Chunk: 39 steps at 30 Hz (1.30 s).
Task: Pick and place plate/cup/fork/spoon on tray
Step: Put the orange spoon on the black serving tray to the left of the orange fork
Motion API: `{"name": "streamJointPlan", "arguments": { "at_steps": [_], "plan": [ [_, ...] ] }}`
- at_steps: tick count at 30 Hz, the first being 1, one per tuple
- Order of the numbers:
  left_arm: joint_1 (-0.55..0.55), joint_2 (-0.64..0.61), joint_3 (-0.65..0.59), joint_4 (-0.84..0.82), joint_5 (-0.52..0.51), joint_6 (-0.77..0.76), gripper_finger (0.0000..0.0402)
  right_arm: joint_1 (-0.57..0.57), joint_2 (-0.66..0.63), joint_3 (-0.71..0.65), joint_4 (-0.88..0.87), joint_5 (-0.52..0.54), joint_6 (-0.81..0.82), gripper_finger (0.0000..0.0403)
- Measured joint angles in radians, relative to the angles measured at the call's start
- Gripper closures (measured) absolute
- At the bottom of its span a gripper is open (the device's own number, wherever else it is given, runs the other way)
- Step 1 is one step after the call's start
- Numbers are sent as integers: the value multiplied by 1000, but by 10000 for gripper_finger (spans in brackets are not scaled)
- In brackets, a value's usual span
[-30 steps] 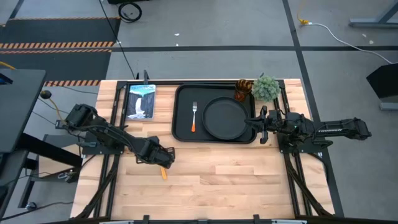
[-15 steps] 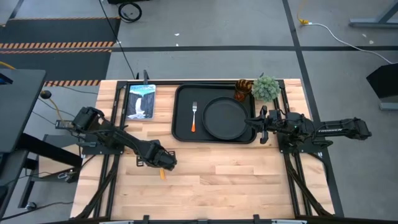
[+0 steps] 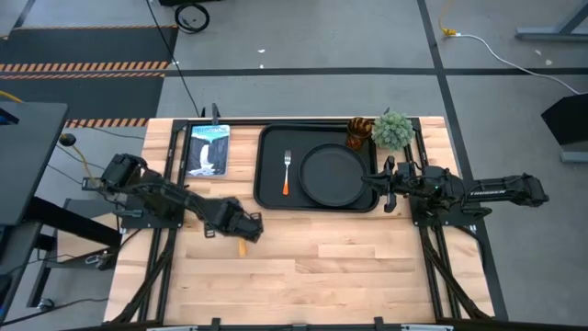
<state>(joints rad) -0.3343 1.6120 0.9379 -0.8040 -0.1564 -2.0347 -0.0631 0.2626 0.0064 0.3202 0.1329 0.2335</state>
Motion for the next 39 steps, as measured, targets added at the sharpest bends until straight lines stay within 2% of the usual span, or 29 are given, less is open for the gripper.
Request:
{"name": "streamJointPlan", "arguments": {
  "at_steps": [4,11,14,20,24,31,39],
  "plan": [
    [92,-2,100,-122,-24,131,357,0,0,0,-1,0,0,380],
    [330,2,238,-138,-93,449,357,0,1,0,-1,1,0,380],
    [433,8,250,-80,-100,576,357,0,1,0,0,1,0,380],
    [583,70,261,161,-80,769,357,0,1,0,0,4,0,380],
    [632,169,341,180,-51,867,357,0,1,0,0,4,0,380],
    [681,356,499,80,18,977,357,0,1,0,0,3,0,380],
    [705,431,510,32,54,995,357,0,1,0,0,3,0,380]
  ]
}}
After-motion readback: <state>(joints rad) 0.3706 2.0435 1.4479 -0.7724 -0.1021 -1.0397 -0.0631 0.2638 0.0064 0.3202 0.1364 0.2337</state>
